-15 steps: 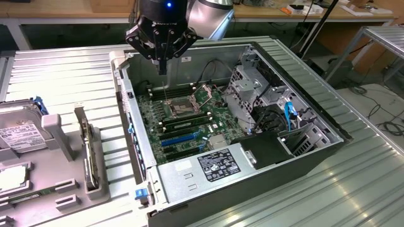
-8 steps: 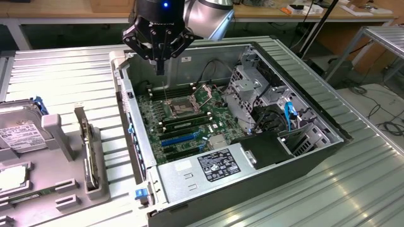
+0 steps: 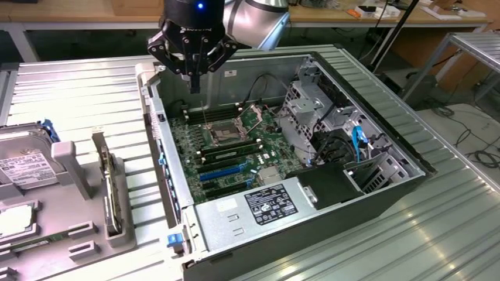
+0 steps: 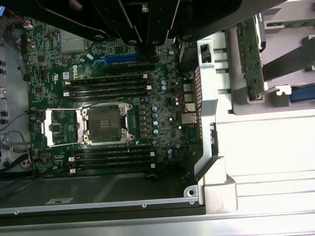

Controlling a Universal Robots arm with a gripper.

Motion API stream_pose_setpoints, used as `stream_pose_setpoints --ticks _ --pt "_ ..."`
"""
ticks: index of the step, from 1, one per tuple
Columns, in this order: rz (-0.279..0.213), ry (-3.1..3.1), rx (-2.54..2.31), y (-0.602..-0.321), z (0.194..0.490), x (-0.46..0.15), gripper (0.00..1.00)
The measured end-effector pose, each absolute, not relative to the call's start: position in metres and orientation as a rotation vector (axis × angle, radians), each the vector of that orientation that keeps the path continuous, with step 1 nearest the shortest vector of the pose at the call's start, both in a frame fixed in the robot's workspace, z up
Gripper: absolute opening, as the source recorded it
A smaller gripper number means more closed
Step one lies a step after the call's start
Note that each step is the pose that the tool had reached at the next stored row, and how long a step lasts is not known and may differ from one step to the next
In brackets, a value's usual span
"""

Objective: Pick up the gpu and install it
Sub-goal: 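Reach for the gpu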

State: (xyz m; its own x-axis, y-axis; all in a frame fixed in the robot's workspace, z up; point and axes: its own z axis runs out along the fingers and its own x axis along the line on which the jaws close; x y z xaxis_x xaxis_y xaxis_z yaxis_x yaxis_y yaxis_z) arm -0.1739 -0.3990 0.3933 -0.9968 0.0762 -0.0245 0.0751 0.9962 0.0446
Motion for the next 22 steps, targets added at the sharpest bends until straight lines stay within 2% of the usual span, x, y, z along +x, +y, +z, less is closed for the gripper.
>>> stream_pose_setpoints --ticks 22 --pt "0.068 3.112 0.118 -0.399 0.393 -0.191 0.11"
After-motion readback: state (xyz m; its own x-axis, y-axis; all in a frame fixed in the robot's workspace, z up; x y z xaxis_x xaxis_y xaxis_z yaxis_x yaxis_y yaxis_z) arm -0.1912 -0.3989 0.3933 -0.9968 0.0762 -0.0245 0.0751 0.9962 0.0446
